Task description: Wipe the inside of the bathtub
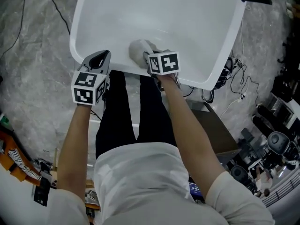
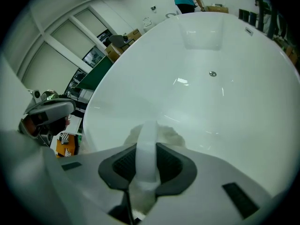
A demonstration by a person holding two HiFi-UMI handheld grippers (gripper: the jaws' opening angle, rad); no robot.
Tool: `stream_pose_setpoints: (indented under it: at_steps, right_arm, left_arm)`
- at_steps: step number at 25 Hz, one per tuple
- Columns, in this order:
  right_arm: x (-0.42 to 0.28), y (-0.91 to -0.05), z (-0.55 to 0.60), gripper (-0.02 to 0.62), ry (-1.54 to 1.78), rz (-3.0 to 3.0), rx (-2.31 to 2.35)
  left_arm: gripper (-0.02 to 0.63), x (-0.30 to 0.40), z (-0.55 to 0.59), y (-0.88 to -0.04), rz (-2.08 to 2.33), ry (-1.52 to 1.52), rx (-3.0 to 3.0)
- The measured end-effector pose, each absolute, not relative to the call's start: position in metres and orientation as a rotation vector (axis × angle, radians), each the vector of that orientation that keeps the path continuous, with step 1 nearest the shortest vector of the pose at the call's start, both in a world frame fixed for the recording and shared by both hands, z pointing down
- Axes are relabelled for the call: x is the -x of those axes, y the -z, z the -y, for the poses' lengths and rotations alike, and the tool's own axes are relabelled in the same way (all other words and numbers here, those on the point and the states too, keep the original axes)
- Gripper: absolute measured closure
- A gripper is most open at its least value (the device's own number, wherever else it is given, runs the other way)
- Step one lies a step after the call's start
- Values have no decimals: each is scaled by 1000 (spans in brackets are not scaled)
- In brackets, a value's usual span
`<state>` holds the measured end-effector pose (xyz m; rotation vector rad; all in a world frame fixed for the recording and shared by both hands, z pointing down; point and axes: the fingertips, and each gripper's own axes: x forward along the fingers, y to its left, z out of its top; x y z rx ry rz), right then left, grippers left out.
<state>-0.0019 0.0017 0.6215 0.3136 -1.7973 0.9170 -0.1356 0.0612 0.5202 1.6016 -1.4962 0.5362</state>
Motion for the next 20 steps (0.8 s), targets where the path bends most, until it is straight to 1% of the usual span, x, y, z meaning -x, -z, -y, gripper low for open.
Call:
stream_pose_setpoints:
  at_steps: [12,20]
  right_arm:
    - [76,-615,-31,495,-932,1831,-254]
    - [124,-605,-52,495,-966,1878,-220]
  left_arm:
    - [594,208,-97,-516,1614,-485,-1511]
    - [594,237,-104,-517,1648,-452,-1495]
